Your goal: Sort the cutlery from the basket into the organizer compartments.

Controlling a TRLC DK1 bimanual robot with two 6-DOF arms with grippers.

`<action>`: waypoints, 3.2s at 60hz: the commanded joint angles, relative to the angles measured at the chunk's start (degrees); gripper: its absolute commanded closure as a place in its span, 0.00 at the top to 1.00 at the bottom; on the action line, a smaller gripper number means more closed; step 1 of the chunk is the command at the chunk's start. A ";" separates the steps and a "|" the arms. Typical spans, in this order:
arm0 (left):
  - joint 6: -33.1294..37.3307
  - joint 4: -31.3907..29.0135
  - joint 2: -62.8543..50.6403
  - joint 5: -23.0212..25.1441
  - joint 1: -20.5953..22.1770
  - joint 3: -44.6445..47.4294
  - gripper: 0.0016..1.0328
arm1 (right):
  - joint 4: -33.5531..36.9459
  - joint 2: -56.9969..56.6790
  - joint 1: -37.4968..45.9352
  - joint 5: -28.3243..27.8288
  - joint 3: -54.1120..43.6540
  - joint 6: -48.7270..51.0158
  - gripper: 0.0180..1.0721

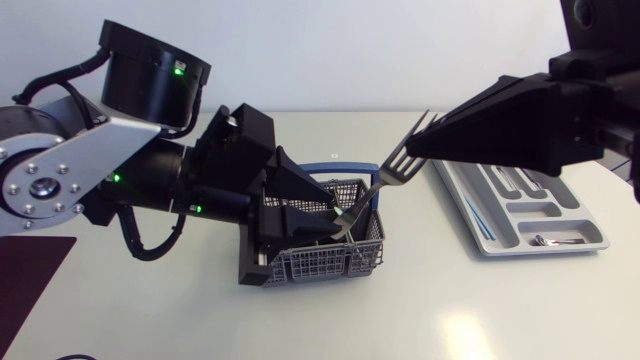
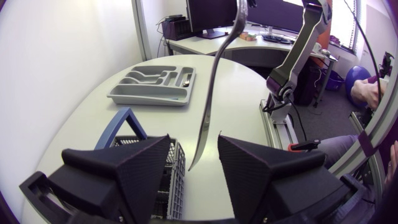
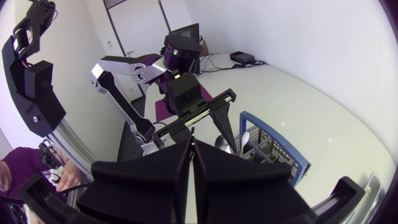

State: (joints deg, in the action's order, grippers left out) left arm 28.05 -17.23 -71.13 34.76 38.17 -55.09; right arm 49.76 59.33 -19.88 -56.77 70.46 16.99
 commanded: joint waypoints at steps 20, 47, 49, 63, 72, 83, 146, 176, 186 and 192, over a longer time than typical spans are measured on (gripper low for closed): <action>3.68 -4.91 -4.28 9.18 -0.12 -3.01 0.46 | 1.66 1.75 2.39 -9.23 -1.55 2.17 0.05; 6.75 -6.58 -3.13 14.02 -1.35 -1.77 0.03 | 1.57 2.19 2.56 -10.64 -3.04 2.43 0.05; 6.93 -6.58 -3.05 14.19 -1.52 -1.77 0.03 | 1.48 2.10 2.65 -10.73 -3.13 2.43 0.05; 7.28 -6.85 -2.87 16.74 -3.02 -2.04 0.03 | 0.87 1.05 2.83 -10.38 -4.19 2.61 0.11; 7.28 -6.94 -2.52 16.74 -3.46 -2.21 0.03 | -1.42 -1.85 4.06 -8.71 -5.50 1.99 0.50; 6.93 -6.76 -2.26 16.92 -5.04 -2.92 0.03 | -5.11 -6.33 4.94 -5.01 -8.14 1.02 0.81; 0.16 -5.09 -4.72 25.27 -6.88 -6.61 0.03 | -35.61 -0.18 -13.87 17.22 -17.90 -7.77 0.27; -5.55 -3.51 -4.98 25.18 -12.07 -8.19 0.65 | -33.23 -0.53 -11.85 13.53 -17.46 -8.20 0.05; -6.96 -3.51 -4.45 22.63 -12.25 -8.45 0.94 | -31.48 -2.03 -11.23 14.06 -17.37 -8.20 0.05; -7.14 -3.51 -3.13 20.26 -12.86 -8.19 0.95 | -28.49 -2.90 -9.04 14.67 -16.49 -7.59 0.05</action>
State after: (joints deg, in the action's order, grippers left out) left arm 22.35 -20.95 -75.05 55.94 26.00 -62.15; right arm 19.66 57.63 -30.55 -42.24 52.16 10.22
